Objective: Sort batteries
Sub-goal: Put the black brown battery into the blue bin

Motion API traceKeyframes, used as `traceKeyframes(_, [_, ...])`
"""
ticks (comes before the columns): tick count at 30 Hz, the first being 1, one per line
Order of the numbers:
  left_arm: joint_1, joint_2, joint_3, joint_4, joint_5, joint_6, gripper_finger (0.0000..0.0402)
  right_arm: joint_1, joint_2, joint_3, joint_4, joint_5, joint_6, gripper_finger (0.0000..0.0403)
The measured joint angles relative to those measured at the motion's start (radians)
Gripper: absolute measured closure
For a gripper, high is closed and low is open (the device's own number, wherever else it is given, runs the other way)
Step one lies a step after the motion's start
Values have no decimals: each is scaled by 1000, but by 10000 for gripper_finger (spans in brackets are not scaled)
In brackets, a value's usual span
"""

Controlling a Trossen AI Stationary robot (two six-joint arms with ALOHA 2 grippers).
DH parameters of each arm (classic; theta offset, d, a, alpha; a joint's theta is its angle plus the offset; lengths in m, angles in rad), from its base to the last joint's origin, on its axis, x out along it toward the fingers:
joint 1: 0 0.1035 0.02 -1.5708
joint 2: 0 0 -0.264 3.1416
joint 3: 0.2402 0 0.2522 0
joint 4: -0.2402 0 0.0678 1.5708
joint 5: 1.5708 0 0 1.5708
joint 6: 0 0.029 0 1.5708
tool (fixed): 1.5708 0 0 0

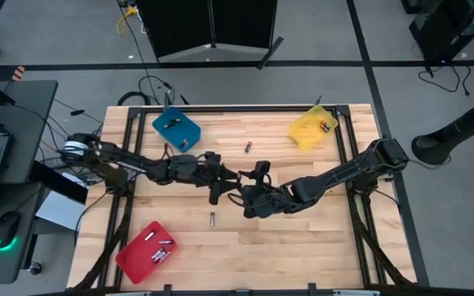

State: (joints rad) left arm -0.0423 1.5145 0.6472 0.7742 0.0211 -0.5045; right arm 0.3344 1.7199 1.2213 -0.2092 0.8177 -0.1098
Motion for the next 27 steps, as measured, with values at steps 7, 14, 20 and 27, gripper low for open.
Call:
traceKeyframes(7, [15, 15, 18, -4, 10, 4, 276, 0, 0, 1, 3, 0, -3, 176])
traceKeyframes(14, [31, 16, 17, -12, 56, 27, 349, 0, -1, 3, 4, -5, 12, 169])
traceKeyframes(20, [63, -55, 19, -101, 75, 82, 349, 0, 0, 2, -9, -2, 57, 101])
traceKeyframes(27, [134, -222, 57, -380, 70, 158, 349, 6, 1, 2, -44, 83, 55, 83])
